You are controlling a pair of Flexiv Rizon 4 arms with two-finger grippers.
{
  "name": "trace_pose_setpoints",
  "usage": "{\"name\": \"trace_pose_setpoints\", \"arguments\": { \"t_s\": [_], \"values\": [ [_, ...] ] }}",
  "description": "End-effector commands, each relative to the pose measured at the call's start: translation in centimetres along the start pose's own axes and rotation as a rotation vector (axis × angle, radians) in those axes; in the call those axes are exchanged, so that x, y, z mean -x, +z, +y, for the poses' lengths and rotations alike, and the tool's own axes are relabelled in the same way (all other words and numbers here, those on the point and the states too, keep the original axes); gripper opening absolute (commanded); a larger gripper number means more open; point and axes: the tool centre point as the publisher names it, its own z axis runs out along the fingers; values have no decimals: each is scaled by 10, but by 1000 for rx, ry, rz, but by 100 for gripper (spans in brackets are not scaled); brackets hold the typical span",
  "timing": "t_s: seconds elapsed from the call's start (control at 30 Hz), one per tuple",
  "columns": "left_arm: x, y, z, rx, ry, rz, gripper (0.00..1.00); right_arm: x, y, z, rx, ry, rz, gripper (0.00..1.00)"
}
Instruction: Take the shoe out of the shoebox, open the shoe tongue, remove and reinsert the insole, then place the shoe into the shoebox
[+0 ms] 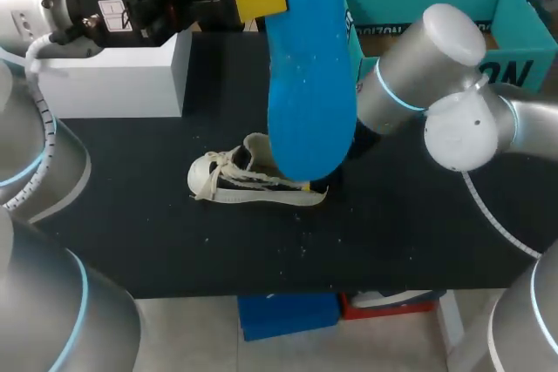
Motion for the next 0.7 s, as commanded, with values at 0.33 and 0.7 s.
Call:
{"name": "trace_pose_setpoints", "arguments": {
  "t_s": [0.33,0.7],
  "values": [
    [1,2,0,0,1,-2,0,-5,6,-5,391,16,-31,100],
    [1,2,0,0,1,-2,0,-5,11,-5,510,17,-13,100]
  ]
}}
